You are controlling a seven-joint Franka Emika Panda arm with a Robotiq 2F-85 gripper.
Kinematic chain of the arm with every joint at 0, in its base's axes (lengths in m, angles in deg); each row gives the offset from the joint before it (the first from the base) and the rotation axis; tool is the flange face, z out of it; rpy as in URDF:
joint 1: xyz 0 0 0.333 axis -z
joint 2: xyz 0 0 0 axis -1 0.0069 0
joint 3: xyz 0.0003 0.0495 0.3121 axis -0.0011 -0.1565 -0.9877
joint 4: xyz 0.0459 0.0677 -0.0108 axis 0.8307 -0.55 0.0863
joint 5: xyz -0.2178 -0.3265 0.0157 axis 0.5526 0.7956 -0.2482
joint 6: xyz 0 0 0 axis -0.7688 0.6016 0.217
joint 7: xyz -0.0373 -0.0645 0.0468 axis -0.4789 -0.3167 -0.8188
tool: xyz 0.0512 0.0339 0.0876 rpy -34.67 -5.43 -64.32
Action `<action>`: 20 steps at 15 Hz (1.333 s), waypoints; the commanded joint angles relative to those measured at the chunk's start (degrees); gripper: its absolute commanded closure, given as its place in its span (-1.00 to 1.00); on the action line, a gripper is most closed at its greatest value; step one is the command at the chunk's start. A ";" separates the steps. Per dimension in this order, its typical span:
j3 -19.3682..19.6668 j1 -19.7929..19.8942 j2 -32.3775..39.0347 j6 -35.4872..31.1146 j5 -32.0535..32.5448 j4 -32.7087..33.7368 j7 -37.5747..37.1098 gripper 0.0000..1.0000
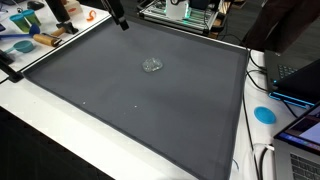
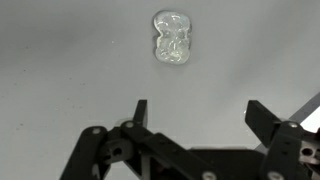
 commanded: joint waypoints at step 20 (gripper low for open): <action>0.27 3.96 10.69 3.36 -6.67 8.77 8.51 -1.00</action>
